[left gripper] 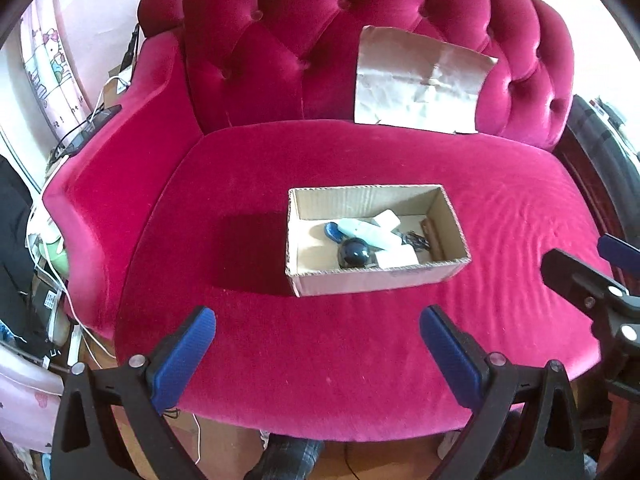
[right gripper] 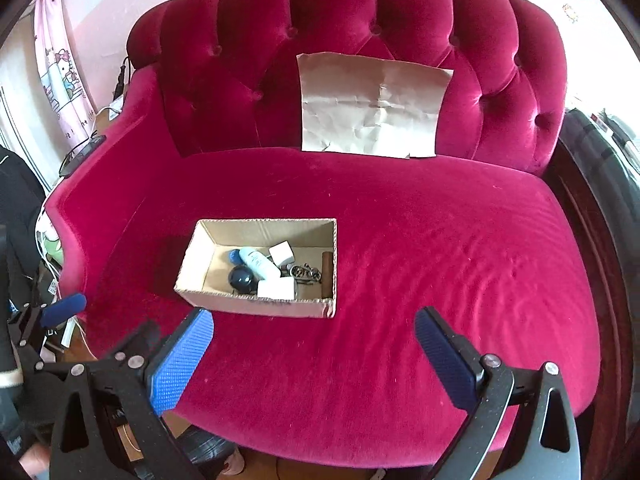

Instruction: Organize rigid objects

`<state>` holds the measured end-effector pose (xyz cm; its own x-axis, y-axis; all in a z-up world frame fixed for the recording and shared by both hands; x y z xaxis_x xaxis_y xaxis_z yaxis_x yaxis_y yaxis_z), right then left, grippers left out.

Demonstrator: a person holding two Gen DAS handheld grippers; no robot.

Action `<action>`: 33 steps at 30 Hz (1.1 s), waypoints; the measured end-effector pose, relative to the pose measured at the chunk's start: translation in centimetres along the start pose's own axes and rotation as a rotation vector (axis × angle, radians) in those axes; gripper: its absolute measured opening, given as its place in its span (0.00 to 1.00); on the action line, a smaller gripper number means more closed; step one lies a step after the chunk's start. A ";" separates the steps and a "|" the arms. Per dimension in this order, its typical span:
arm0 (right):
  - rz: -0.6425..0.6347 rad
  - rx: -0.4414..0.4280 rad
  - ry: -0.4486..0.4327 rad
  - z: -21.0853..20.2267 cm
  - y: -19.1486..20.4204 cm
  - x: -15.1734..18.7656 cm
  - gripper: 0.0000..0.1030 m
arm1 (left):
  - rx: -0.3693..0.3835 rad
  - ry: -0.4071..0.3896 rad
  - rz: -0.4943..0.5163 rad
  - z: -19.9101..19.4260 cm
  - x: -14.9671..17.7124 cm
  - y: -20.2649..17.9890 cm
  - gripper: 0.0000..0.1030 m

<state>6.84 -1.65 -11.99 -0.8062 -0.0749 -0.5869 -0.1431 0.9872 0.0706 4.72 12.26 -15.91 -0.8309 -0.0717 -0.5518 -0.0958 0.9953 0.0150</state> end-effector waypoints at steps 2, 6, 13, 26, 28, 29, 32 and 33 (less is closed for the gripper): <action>-0.003 0.006 -0.006 -1.0 0.3 0.3 1.00 | 0.002 -0.002 0.011 -0.8 0.4 -0.4 1.00; -0.015 0.023 -0.002 -2.4 0.6 1.1 1.00 | 0.012 -0.028 0.013 -2.4 0.8 -0.9 1.00; -0.010 0.036 -0.016 -4.9 0.7 1.9 1.00 | 0.030 -0.048 0.008 -5.0 1.4 -1.5 1.00; -0.001 0.047 -0.025 -7.5 0.8 2.5 1.00 | 0.019 -0.059 0.017 -7.3 1.8 -2.2 1.00; -0.003 0.045 -0.029 -7.9 0.8 2.4 1.00 | 0.023 -0.063 0.011 -7.6 1.8 -2.1 1.00; -0.005 0.046 -0.030 -8.0 0.8 2.3 1.00 | 0.022 -0.061 0.010 -7.7 1.7 -2.1 1.00; -0.007 0.046 -0.030 -8.5 0.9 2.2 1.00 | 0.027 -0.064 0.006 -8.1 1.6 -2.0 1.00; -0.006 0.045 -0.031 -8.6 0.9 2.1 1.00 | 0.027 -0.066 0.005 -8.2 1.6 -2.0 1.00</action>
<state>0.03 -2.11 -6.25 -0.7869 -0.0768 -0.6123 -0.1214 0.9921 0.0315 -0.87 9.63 -10.02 -0.7931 -0.0628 -0.6058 -0.0758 0.9971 -0.0041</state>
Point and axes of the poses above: each gripper's, at about its wrist camera, not at the fingertips, and z roughly the way its jaws point, y to its left, x to its underside, the point moved 5 cm from there along z, roughly the way its jaws point, and after that the axes turned 4 degrees about -z, right-handed, at the moved point
